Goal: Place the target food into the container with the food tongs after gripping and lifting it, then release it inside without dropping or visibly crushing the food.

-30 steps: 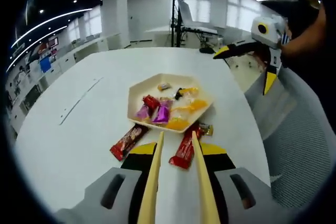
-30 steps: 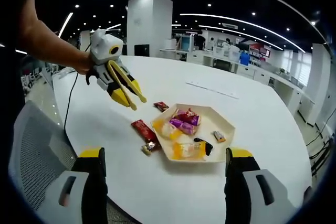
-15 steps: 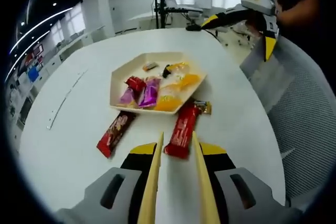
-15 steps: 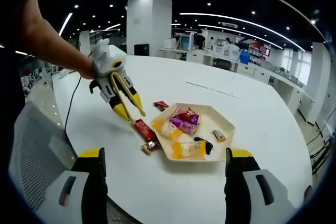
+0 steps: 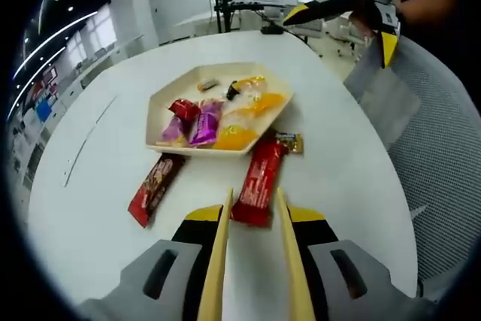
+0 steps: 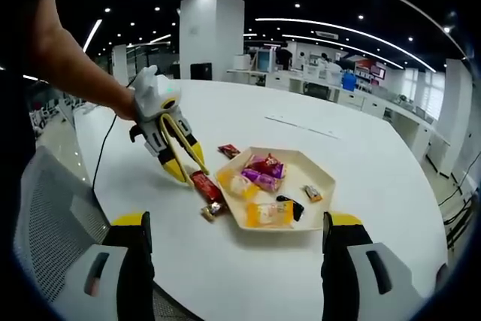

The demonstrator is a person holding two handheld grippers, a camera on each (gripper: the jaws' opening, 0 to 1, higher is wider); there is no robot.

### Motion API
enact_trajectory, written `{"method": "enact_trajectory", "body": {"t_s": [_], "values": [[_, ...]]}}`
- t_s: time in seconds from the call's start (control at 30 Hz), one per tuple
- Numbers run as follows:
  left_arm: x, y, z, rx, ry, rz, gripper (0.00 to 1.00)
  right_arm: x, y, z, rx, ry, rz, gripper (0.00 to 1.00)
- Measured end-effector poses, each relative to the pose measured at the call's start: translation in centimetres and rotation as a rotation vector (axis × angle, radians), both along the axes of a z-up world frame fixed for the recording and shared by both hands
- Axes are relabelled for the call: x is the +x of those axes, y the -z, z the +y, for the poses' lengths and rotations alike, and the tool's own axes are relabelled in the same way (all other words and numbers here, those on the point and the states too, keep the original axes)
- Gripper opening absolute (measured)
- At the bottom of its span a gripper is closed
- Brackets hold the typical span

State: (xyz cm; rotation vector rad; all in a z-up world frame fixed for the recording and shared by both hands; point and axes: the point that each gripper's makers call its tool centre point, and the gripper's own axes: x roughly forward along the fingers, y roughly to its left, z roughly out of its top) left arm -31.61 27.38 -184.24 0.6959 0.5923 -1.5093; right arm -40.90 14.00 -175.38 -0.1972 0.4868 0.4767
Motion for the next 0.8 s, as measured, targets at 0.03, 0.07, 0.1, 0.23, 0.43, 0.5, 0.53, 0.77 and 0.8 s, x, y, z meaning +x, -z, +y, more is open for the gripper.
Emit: {"method": "enact_trajectory", "body": {"t_s": [0.03, 0.07, 0.1, 0.23, 0.43, 0.5, 0.53, 0.77, 0.8], "values": [[0.0, 0.05, 0.02, 0.0, 0.0, -0.001, 0.27, -0.01, 0.03, 0.0, 0.0, 0.0, 0.002, 0.92], [0.0, 0.09, 0.04, -0.001, 0.0, -0.001, 0.27, -0.03, 0.03, 0.01, -0.003, -0.001, 0.003, 0.92], [-0.02, 0.06, 0.02, -0.005, -0.003, 0.005, 0.27, -0.05, 0.04, 0.02, -0.007, -0.002, 0.004, 0.92], [-0.07, -0.21, -0.07, -0.02, -0.008, 0.011, 0.27, -0.08, 0.11, 0.07, -0.006, -0.004, 0.007, 0.91], [0.07, -0.49, -0.12, -0.031, -0.02, 0.02, 0.27, -0.1, 0.07, 0.09, -0.006, -0.005, 0.008, 0.91], [0.03, -0.5, -0.13, -0.031, -0.016, 0.019, 0.27, -0.09, 0.14, 0.07, -0.007, -0.005, 0.01, 0.91], [0.04, -0.52, -0.12, -0.03, -0.016, 0.017, 0.27, -0.09, 0.14, 0.08, -0.007, -0.006, 0.009, 0.91], [-0.23, -0.04, -0.08, -0.02, -0.039, 0.042, 0.24, -0.08, 0.03, 0.03, -0.002, -0.002, 0.007, 0.91], [-0.15, -0.09, -0.04, -0.019, -0.038, 0.035, 0.23, -0.09, 0.05, 0.06, -0.001, -0.004, 0.007, 0.91]]}}
